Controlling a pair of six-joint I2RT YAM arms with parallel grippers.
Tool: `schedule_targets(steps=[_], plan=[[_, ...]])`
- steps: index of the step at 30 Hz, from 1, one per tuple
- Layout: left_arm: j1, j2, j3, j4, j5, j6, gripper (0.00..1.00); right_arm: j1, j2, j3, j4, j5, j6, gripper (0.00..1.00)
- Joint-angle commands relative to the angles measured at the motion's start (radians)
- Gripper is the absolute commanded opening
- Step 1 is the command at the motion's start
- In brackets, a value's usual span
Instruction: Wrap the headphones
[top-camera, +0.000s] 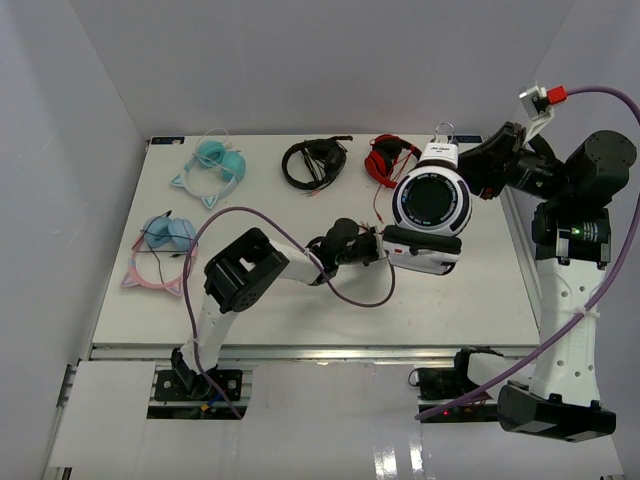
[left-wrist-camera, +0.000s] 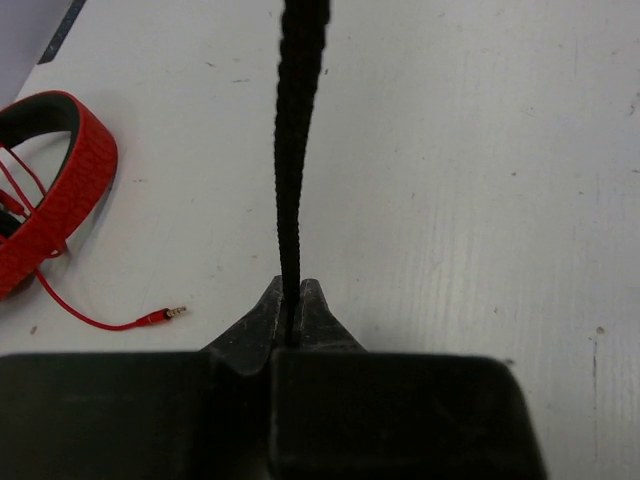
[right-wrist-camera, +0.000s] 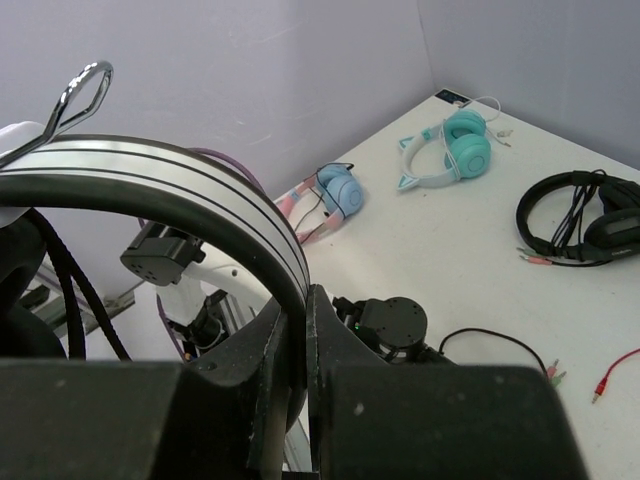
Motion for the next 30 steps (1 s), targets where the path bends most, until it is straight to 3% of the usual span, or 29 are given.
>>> schedule_targets(steps=[1,3,7,11,18,23,25,28,30], plan=[[0.037,-0.117,-0.101,0.021,0.038,-0.021,0.00,-0.013,-0.029,0.071,-0.148,0.096,-0.178,0.08],[0.053,-0.188,-0.176,0.022,0.039,-0.007,0.00,-0.013,-0.031,0.121,-0.316,0.226,-0.322,0.08],[0.113,-0.313,-0.295,-0.001,0.050,0.016,0.00,-0.012,-0.050,0.148,-0.429,0.369,-0.535,0.08],[0.198,-0.432,-0.377,-0.042,0.061,0.020,0.00,-0.012,-0.081,0.117,-0.489,0.401,-0.665,0.08],[0.321,-0.574,-0.361,-0.170,0.098,0.055,0.00,-0.012,-0.114,0.093,-0.632,0.471,-0.947,0.08],[0.360,-0.601,-0.296,-0.279,0.084,0.098,0.00,-0.010,-0.092,0.109,-0.808,0.360,-1.153,0.08],[0.384,-0.581,-0.194,-0.401,0.048,0.105,0.00,-0.010,-0.082,0.129,-0.882,0.330,-1.262,0.08],[0.405,-0.553,-0.046,-0.561,0.036,0.093,0.00,-0.008,-0.090,0.095,-0.946,0.380,-1.405,0.08],[0.407,-0.548,0.055,-0.662,0.060,0.064,0.00,-0.004,-0.117,0.005,-0.899,0.467,-1.436,0.08]])
